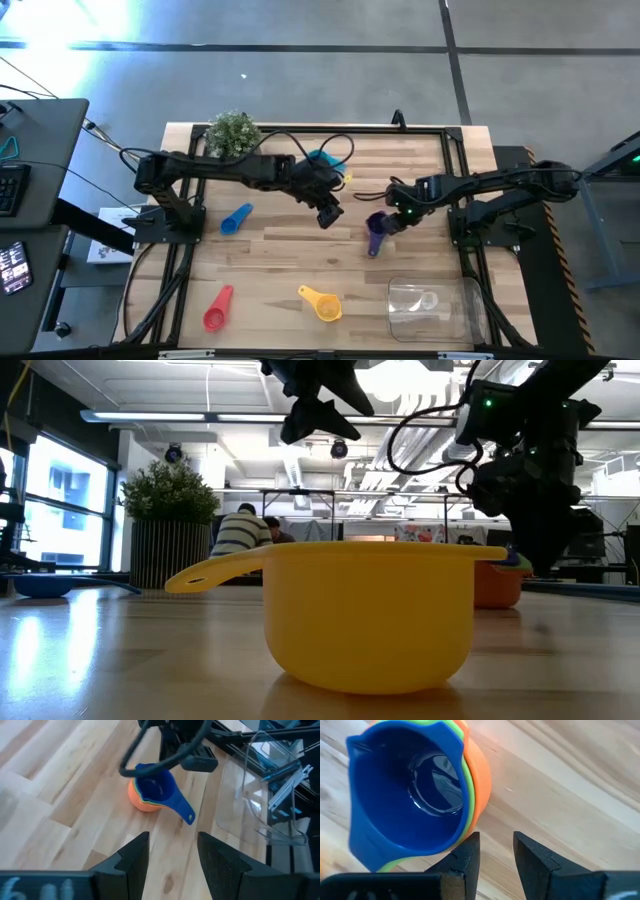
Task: Nest measuring cups in basket
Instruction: Adjust the stacked measuring cups, then stack the yellow measuring cup on top of the dark blue measuring cup
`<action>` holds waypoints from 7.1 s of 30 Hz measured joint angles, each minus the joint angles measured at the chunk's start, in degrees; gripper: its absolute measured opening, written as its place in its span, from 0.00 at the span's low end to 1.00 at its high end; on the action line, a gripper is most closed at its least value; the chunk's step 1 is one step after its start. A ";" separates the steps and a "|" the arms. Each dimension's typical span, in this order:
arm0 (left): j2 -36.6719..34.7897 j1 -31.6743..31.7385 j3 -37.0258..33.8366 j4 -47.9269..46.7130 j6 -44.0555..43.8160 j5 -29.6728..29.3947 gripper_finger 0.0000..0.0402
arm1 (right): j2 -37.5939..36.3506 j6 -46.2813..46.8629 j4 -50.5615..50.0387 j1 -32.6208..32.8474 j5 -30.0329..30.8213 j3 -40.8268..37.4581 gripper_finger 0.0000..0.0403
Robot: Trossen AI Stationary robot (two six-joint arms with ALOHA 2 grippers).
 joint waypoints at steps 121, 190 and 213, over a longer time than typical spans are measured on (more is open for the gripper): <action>12.56 -3.44 -0.07 -8.83 -10.83 -4.98 0.39 | 12.42 6.87 26.32 7.10 -0.66 3.12 0.27; -27.23 -44.53 -0.04 -33.04 -26.37 -29.29 0.39 | 31.01 12.50 22.32 34.23 18.10 49.36 0.27; -27.21 -44.49 -0.04 -32.98 -26.33 -31.98 0.39 | 40.17 10.20 -10.42 33.03 9.98 61.52 0.27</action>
